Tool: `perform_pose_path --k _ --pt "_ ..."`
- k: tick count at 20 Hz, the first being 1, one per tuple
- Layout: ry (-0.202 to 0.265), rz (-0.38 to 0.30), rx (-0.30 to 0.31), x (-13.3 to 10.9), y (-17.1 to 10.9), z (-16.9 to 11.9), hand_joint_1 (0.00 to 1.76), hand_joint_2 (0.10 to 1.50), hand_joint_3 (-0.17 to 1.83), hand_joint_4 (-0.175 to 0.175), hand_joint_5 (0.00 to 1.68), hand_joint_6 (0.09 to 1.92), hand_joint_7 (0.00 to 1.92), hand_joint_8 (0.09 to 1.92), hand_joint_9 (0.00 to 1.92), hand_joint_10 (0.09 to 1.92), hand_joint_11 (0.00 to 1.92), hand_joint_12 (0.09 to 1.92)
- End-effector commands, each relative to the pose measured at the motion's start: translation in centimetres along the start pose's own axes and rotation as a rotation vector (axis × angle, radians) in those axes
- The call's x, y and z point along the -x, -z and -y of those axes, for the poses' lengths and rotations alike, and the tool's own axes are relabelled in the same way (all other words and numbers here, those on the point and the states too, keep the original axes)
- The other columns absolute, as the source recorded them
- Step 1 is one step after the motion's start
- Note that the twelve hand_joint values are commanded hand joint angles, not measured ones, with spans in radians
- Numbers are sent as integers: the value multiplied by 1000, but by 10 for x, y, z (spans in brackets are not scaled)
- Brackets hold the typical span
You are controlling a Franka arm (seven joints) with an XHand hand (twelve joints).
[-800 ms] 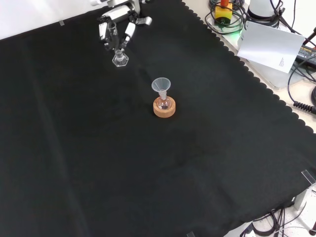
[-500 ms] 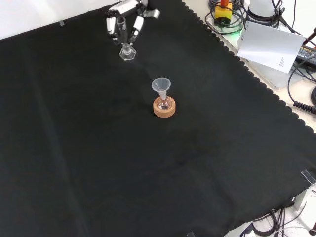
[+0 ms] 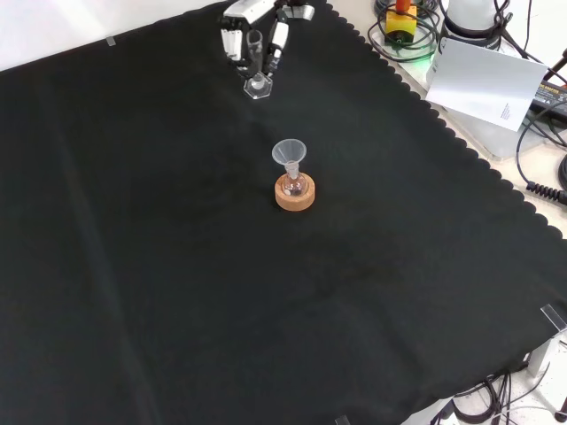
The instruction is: Pour the water from the graduated cylinder into the round-bottom flask.
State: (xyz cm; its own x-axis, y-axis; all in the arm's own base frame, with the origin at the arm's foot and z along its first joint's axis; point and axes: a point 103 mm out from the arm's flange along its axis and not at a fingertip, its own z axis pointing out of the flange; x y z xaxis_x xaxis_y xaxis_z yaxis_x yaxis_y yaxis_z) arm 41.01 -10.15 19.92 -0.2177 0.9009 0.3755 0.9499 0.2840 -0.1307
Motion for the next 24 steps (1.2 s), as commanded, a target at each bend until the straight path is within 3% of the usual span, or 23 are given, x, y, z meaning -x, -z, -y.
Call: perform_pose_path --k 1,4,8,24 --pt "-7 148 -221 -39 -24 15 1255 1042 12 36 1102 852 1184 671 1378 223 1211 729" --pt "-23 137 -312 -43 -32 0 1255 1042 12 36 1102 852 1184 671 1379 222 1212 729" --pt "-33 192 -406 -51 -37 -19 1255 1042 12 37 1103 852 1183 671 1379 220 1212 729" --pt "-68 255 -642 -67 -50 -45 1252 1047 13 36 1091 876 1168 695 1399 174 1217 717"
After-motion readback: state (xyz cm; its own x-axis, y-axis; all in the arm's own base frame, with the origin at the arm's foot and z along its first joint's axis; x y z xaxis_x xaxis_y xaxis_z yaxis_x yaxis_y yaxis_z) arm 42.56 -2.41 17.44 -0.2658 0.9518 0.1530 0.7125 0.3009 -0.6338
